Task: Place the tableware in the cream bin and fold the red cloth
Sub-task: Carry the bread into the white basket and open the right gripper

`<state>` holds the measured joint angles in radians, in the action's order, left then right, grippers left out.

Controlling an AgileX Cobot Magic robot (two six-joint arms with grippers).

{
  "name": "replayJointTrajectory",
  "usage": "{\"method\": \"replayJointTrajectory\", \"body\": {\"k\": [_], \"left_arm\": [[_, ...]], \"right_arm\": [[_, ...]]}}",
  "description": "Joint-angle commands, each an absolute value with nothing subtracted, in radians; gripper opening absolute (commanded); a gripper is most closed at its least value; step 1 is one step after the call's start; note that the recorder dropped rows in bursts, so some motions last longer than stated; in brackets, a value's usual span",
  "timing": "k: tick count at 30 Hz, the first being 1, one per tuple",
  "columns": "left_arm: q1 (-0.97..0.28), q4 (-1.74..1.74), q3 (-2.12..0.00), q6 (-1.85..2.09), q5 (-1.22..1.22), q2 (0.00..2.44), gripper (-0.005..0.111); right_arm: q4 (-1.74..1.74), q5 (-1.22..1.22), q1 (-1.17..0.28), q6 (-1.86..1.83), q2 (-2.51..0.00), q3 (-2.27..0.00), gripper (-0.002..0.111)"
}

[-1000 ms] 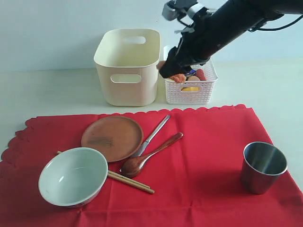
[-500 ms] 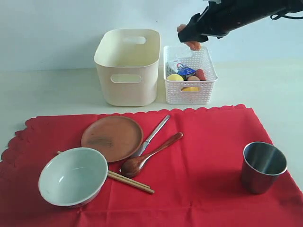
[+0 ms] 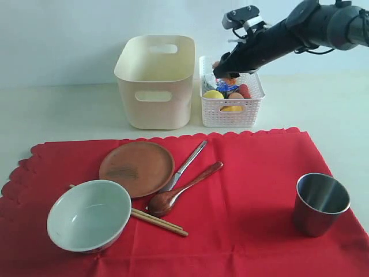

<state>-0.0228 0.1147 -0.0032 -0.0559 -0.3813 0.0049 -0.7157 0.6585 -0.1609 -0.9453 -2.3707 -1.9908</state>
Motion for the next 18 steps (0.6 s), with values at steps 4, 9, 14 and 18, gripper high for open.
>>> {"method": "replayJointTrajectory", "body": {"k": [4, 9, 14, 18], "left_arm": [[-0.020, 0.117, 0.000, -0.055, -0.370, 0.000, 0.094], [-0.020, 0.117, 0.000, -0.055, -0.370, 0.000, 0.094], [-0.020, 0.117, 0.000, -0.055, -0.370, 0.000, 0.094], [-0.020, 0.117, 0.000, -0.055, -0.370, 0.000, 0.094]], "right_arm": [[-0.697, 0.611, -0.154, -0.939, -2.441, -2.023, 0.000], [-0.690, 0.610, -0.154, -0.939, -2.457, -2.023, 0.014], [-0.690, 0.610, -0.154, -0.939, -2.450, -2.023, 0.043], [-0.690, 0.618, -0.154, -0.939, -2.422, -2.023, 0.060]]}}
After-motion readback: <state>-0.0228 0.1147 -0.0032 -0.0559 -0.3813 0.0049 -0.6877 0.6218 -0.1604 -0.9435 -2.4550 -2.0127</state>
